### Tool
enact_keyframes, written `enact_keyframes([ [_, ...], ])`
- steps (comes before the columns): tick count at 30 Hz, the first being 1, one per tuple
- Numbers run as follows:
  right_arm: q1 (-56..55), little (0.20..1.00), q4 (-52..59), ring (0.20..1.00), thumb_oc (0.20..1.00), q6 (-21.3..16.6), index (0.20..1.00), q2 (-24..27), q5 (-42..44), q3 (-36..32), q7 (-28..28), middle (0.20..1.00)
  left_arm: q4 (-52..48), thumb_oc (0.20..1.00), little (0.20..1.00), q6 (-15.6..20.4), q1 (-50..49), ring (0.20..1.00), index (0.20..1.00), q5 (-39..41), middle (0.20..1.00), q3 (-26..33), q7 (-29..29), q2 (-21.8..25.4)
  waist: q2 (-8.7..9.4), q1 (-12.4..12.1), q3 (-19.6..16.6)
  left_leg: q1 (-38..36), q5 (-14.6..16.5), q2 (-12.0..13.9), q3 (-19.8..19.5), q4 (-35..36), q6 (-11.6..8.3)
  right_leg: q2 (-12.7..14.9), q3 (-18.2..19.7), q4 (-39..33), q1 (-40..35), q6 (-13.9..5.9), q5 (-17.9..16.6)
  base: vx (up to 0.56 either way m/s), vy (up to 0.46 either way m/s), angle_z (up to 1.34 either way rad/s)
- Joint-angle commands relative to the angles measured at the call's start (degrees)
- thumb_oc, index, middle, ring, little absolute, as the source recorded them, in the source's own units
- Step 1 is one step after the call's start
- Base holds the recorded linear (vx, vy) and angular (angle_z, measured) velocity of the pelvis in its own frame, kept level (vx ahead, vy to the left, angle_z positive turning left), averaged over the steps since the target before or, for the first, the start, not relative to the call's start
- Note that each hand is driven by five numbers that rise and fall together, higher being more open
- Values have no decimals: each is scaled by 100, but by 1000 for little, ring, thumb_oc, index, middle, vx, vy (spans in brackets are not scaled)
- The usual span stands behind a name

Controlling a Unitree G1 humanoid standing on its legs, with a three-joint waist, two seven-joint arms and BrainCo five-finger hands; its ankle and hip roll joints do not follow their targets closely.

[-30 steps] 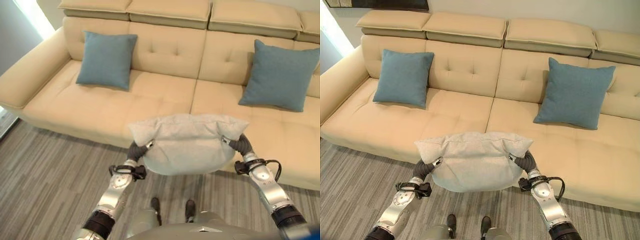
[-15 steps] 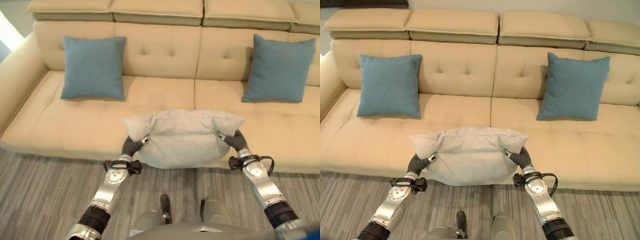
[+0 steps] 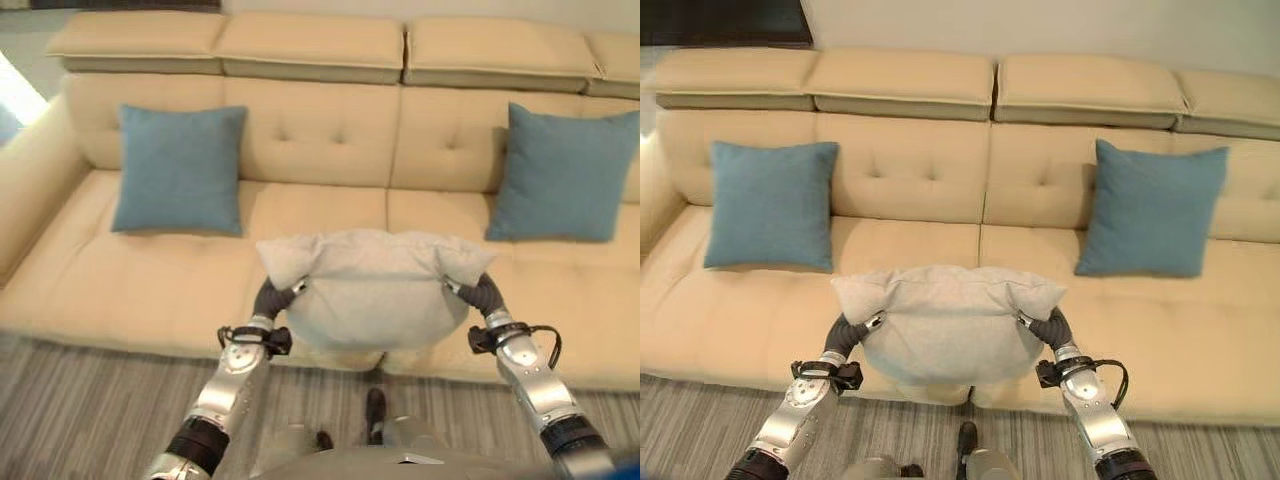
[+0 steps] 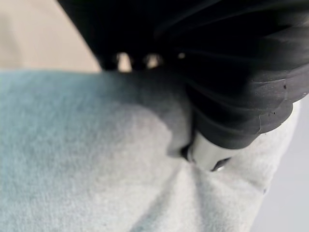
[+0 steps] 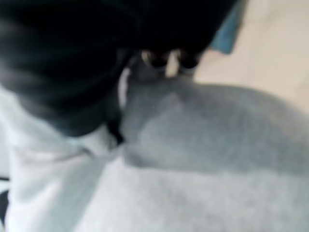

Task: Pick up all the scattered cushions and arrange them neatly on the sofa.

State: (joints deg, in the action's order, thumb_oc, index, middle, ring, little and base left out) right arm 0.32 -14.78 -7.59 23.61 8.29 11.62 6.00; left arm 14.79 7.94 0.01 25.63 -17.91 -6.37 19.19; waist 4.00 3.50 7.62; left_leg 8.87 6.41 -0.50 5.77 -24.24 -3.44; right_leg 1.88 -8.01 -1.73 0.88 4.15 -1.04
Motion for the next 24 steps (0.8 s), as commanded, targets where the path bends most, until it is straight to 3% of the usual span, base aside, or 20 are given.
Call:
enact_keyframes([
  [1, 396, 200, 344, 200, 200, -474, 200, 156, 232, -120, 69, 200, -642, 200, 200, 497, 375, 200, 200, 3, 200, 38, 160, 41, 142, -11, -148, -212, -588, 333, -310, 1504, -101, 71, 198, 77, -141, -922, 50, 234, 95, -55],
  [3, 447, 200, 313, 200, 200, -460, 200, 179, 201, -85, 89, 200, -700, 200, 200, 503, 333, 200, 200, 18, 200, 92, 83, 18, 54, -100, -130, -116, -1044, 466, -701, 2036, -241, 56, 342, 83, -216, -963, 144, 183, 138, -79],
  [5, 423, 200, 318, 200, 200, -434, 200, 173, 145, -118, 31, 200, -733, 200, 200, 504, 288, 200, 200, 12, 200, 86, 165, 43, -43, -50, -228, -402, -987, 452, -586, 2327, -248, 114, 358, 103, -258, -1010, 177, 232, 277, -69],
  [6, 513, 200, 335, 200, 200, -414, 200, 157, 120, -106, 49, 200, -813, 200, 200, 519, 287, 200, 200, 37, 200, 91, 185, 66, -70, -114, -256, -550, -905, 326, -586, 2401, -168, 230, 457, 62, -305, -1079, 139, 200, 275, -51],
  [9, 553, 200, 338, 200, 200, -386, 200, 119, 86, -97, 37, 200, -856, 200, 200, 498, 271, 200, 200, 32, 200, 104, 210, 94, -72, -168, -280, -677, -834, 296, -372, 2452, -95, 347, 505, 109, -308, -1168, 111, 94, 210, -42],
  [11, 730, 200, 301, 200, 200, -399, 200, -18, 85, -35, 72, 200, -917, 200, 200, 509, 275, 200, 200, 13, 200, 176, 158, 202, -81, -279, -202, -762, -681, 181, -69, 2436, 116, 553, 596, 556, 15, -1427, -18, 7, 304, -79],
  [13, 740, 200, 315, 200, 200, -411, 200, -72, 83, -35, 78, 200, -912, 200, 200, 521, 282, 200, 200, 21, 200, 229, 140, 238, -98, -296, -168, -766, -662, 175, -32, 2455, 158, 559, 683, 784, 189, -1475, -54, -9, 123, -76],
  [19, 658, 200, 324, 200, 200, -440, 200, -31, 59, -55, 16, 200, -845, 200, 200, 550, 314, 200, 200, -64, 200, 305, 145, 238, -58, -159, -170, -836, -611, 164, -112, 2439, 94, 460, 836, 235, 335, -1340, -222, 59, -18, -4],
  [24, 523, 200, 360, 200, 200, -430, 200, 67, 102, -223, -3, 200, -850, 200, 200, 505, 207, 200, 200, -65, 200, 357, 177, 142, -45, -133, -326, -1097, -635, 238, -170, 2640, -6, 393, 512, -144, -78, -1291, -201, 139, -92, 22],
])
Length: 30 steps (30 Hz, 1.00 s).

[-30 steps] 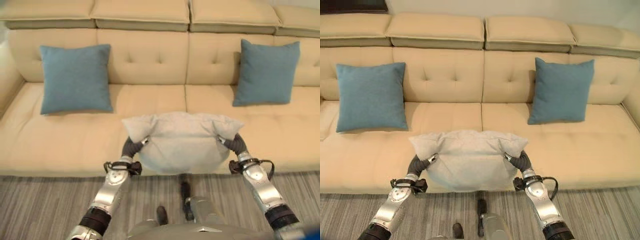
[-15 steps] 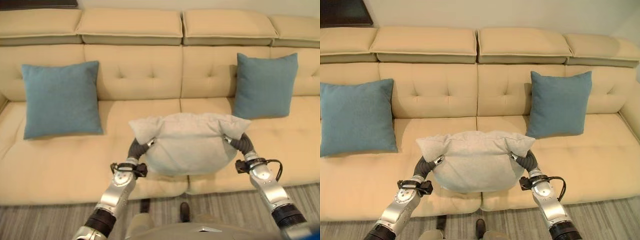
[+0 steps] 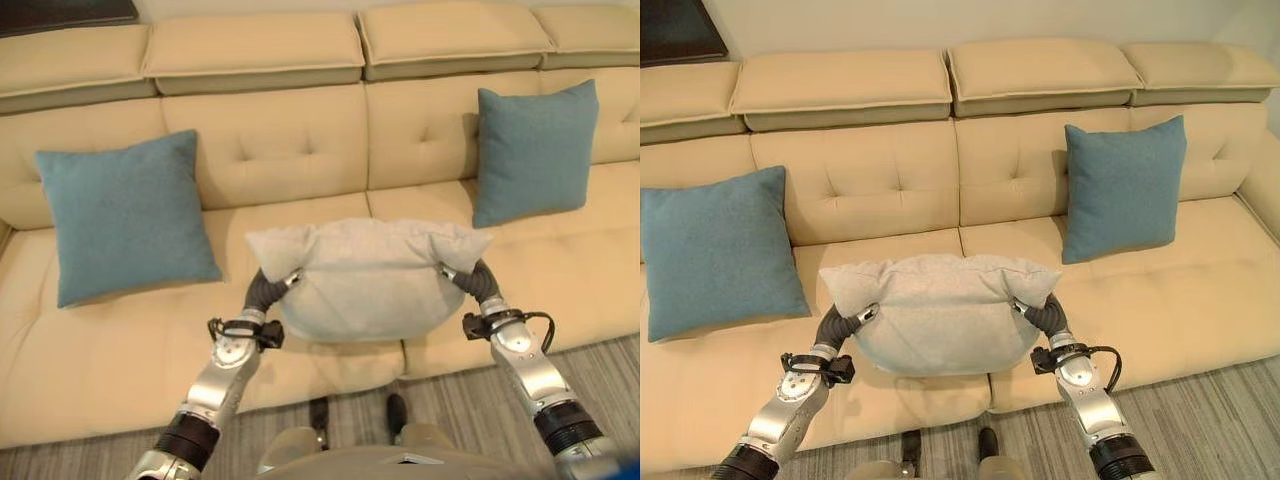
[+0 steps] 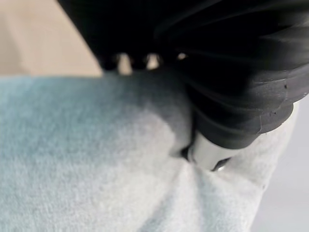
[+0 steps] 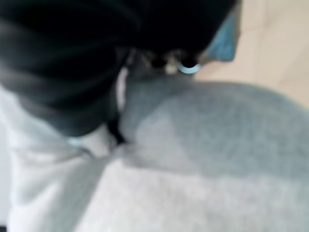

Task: Pick up all the scattered cushions and arrange them neatly on the sofa.

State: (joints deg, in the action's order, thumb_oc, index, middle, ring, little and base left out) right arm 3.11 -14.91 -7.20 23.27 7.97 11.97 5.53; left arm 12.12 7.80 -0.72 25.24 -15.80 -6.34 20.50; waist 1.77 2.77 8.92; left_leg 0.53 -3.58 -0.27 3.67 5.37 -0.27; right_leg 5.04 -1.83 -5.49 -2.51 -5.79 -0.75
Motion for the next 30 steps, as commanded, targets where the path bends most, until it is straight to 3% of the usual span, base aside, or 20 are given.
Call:
enact_keyframes([
  [1, 242, 200, 389, 200, 200, -469, 200, 125, 136, -273, 47, 200, -569, 200, 200, 503, 299, 200, 200, -15, 200, 160, 161, -4, 178, -54, -457, -294, 354, 231, 24, -296, -351, 69, -172, 193, 195, -282, -212, 119, -89, 22],
  [9, 477, 200, 483, 200, 200, -409, 200, 300, 48, -301, 155, 200, -563, 200, 200, 472, 643, 200, 200, -112, 200, 214, -54, 15, 162, -18, -525, -443, 275, 308, -48, -47, -461, 18, -393, 55, -26, -218, -100, 91, -54, 20],
  [17, 1592, 200, 319, 200, 200, -321, 200, 557, 68, -14, 485, 200, -197, 200, 200, 548, 1957, 200, 200, -89, 200, -6, -563, 96, 129, 48, -526, -258, 275, 335, -58, -37, -522, 13, -449, 49, 137, -223, -70, 17, -9, 6],
  [25, 4002, 200, -793, 200, 200, -220, 200, 831, 492, 774, 1069, 200, 988, 200, 200, 823, 4382, 200, 200, 241, 200, -555, -1346, 330, 51, 153, -194, 694, 29, 377, 13, -37, -591, -20, -321, 49, 1174, -253, -340, -108, -11, 0],
  [30, 5109, 200, -1603, 200, 200, -278, 200, 809, 710, 1130, 1327, 200, 1749, 200, 200, 976, 5465, 200, 200, 550, 200, -792, -1578, 485, 45, 174, -171, 1293, -150, 423, 16, -37, -639, -57, -216, 49, 1844, -302, -557, -96, -26, -9],
])
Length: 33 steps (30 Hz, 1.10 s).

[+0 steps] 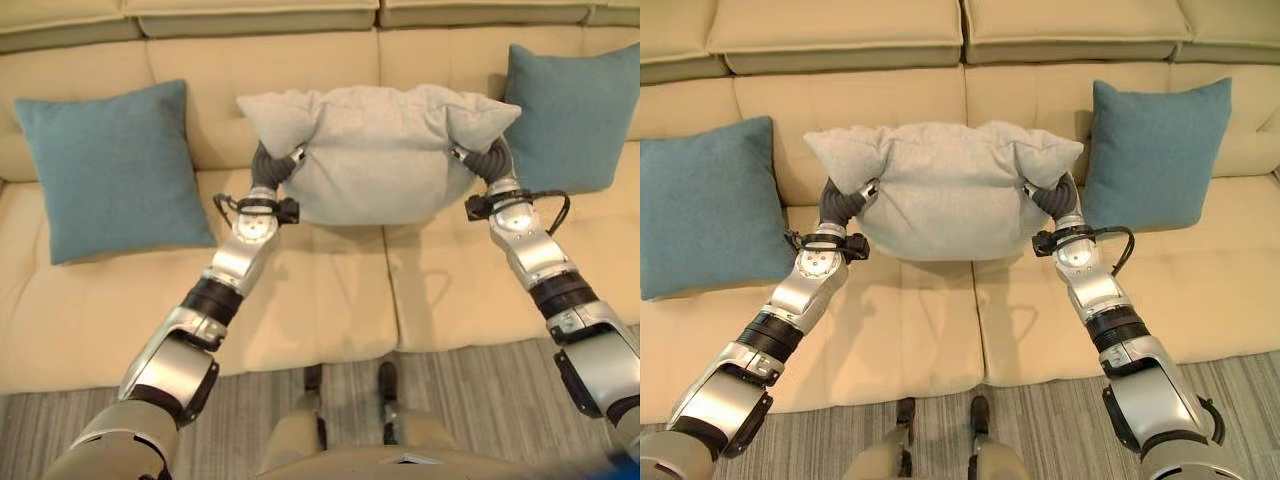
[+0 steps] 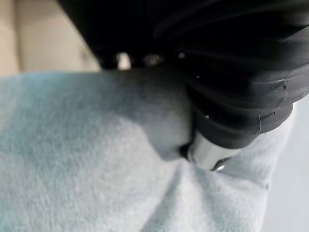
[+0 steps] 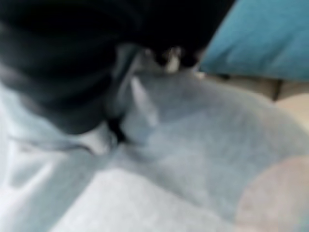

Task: Pick up all the scattered cushions and arrange them neatly on the sofa.

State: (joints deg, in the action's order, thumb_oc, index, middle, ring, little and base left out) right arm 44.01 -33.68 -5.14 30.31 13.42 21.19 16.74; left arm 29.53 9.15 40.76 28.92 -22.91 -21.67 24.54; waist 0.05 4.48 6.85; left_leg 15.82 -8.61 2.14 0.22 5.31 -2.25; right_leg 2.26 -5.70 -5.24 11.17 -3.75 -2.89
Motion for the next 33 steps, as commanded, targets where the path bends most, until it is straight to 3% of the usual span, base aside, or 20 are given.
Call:
enact_keyframes([
  [1, 1035, 200, 261, 200, 200, -490, 200, 103, 168, 213, 205, 200, 16, 200, 200, 845, 1328, 200, 200, 186, 200, -80, -43, 83, 215, 5, 27, -219, 350, 181, 360, -31, -441, 221, 172, 24, 493, -505, -346, -39, -18, -10],
  [15, 2364, 200, -929, 200, 200, -632, 200, 463, 6, 737, 372, 200, 504, 200, 200, 1035, 2365, 200, 200, 164, 200, -432, -38, 196, 183, -109, 68, 942, 29, 181, 152, -31, -618, 190, 15, 24, 1576, -625, -607, -40, -27, 4],
  [33, 2794, 200, -1107, 200, 200, -551, 200, 529, 11, 1081, 277, 200, 587, 200, 200, 1013, 2628, 200, 200, 119, 200, -647, -71, 55, 199, -130, 157, 963, 30, 188, 82, -31, -690, 200, -122, 24, 1567, -596, -575, 8, -13, 12],
])
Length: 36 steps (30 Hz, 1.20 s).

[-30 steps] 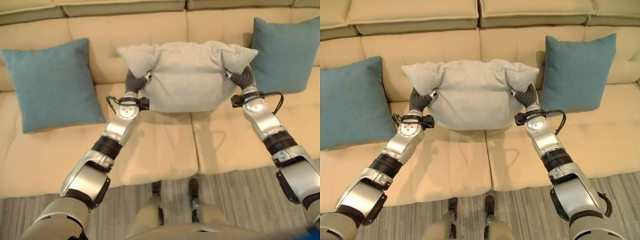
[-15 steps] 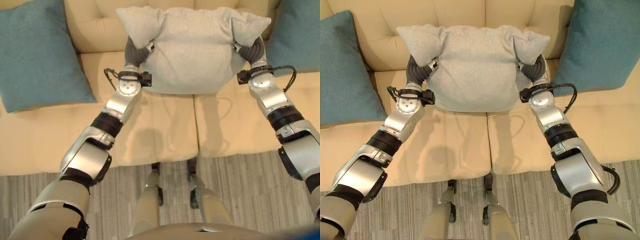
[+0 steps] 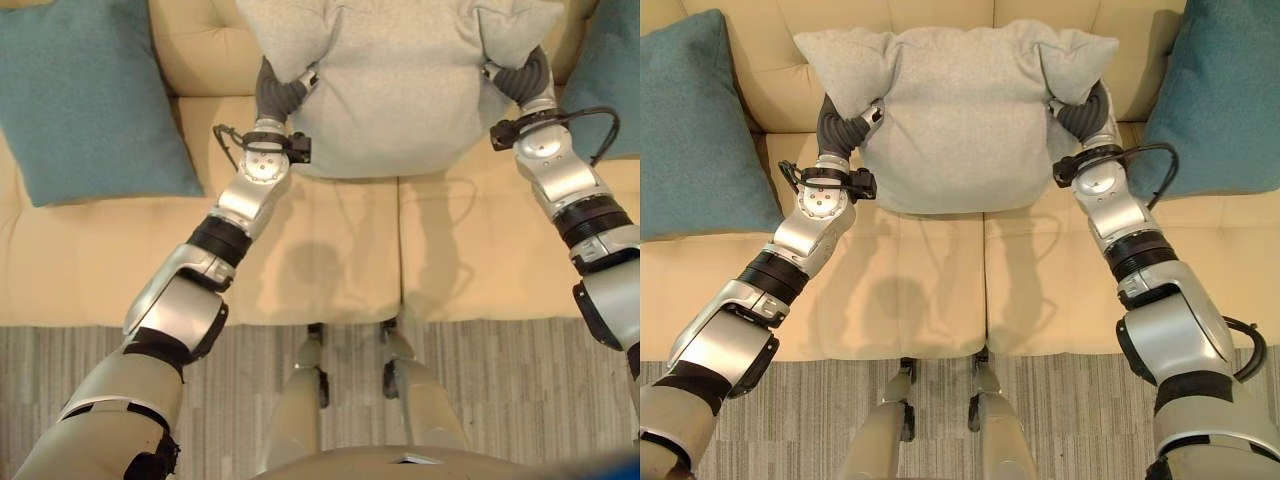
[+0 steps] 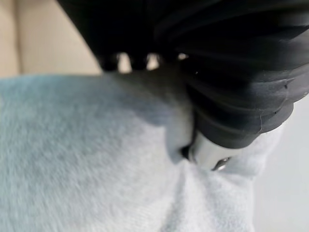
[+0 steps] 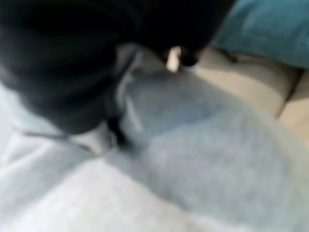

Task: Pick up all the scattered cushions and arrange them neatly on the sofa.

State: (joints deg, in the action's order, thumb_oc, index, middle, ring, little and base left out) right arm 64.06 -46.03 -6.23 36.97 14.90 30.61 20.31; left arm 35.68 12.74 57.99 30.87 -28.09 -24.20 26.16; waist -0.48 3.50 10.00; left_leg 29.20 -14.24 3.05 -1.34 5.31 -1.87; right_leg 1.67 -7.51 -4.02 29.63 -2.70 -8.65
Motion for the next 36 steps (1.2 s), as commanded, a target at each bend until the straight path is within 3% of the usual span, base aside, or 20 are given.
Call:
enact_keyframes([
  [1, 794, 200, 123, 200, 200, -445, 200, -136, -135, 141, -81, 200, -24, 200, 200, 656, 909, 200, 200, -74, 200, -130, 183, -108, 250, -32, -154, -376, 593, 98, 238, -31, -729, 260, 58, -98, -281, -701, 0, 0, 0, 0],
  [18, 1601, 200, -1541, 200, 200, -85, 200, -268, -297, 887, -279, 200, 1256, 200, 200, 444, 1794, 200, 200, 1, 200, -524, 227, -165, 223, -71, 157, 48, 421, 132, 192, -31, -764, 232, 29, -98, 188, -709, -142, -6, -5, -1],
  [19, 1700, 250, -1666, 250, 250, -41, 250, -269, -347, 942, -258, 250, 1301, 200, 200, 438, 1875, 200, 200, 0, 200, -546, 195, -176, 217, -71, 159, 70, 413, 132, 192, -31, -769, 231, 23, -98, 216, -711, -149, 0, 0, 0],
  [20, 1810, 548, -1832, 548, 548, 24, 548, -302, -384, 990, -235, 548, 1381, 454, 454, 423, 1959, 454, 454, 14, 454, -551, 160, -208, 218, -79, 171, 84, 401, 133, 189, -31, -777, 234, 12, -98, 225, -714, -160, 0, 0, 0],
  [21, 1844, 1000, -1933, 1000, 1000, 45, 1000, -356, -348, 954, -195, 1000, 1431, 1000, 1000, 410, 2012, 1000, 1000, -4, 1000, -559, 108, -234, 218, -80, 164, 107, 395, 126, 188, -31, -777, 235, 11, -98, 248, -715, -170, 0, 0, 0],
  [29, 2263, 1000, -2080, 1000, 1000, 310, 1000, -307, -787, 1104, 213, 1000, 1529, 1000, 1000, 328, 2322, 1000, 1000, -10, 1000, -553, -119, -126, 158, -81, 112, 84, 425, 101, 184, -31, -787, 255, -15, -98, 213, -721, -161, 5, 2, 0],
  [36, 2406, 1000, -1689, 1000, 1000, 615, 1000, 117, -1293, 750, 1114, 1000, 1426, 1000, 1000, 168, 2415, 1000, 1000, -459, 1000, -208, -754, 441, 72, -93, -66, -84, 522, 71, 217, -31, -773, 279, -42, -98, 47, -734, -103, 17, 6, 0],
])
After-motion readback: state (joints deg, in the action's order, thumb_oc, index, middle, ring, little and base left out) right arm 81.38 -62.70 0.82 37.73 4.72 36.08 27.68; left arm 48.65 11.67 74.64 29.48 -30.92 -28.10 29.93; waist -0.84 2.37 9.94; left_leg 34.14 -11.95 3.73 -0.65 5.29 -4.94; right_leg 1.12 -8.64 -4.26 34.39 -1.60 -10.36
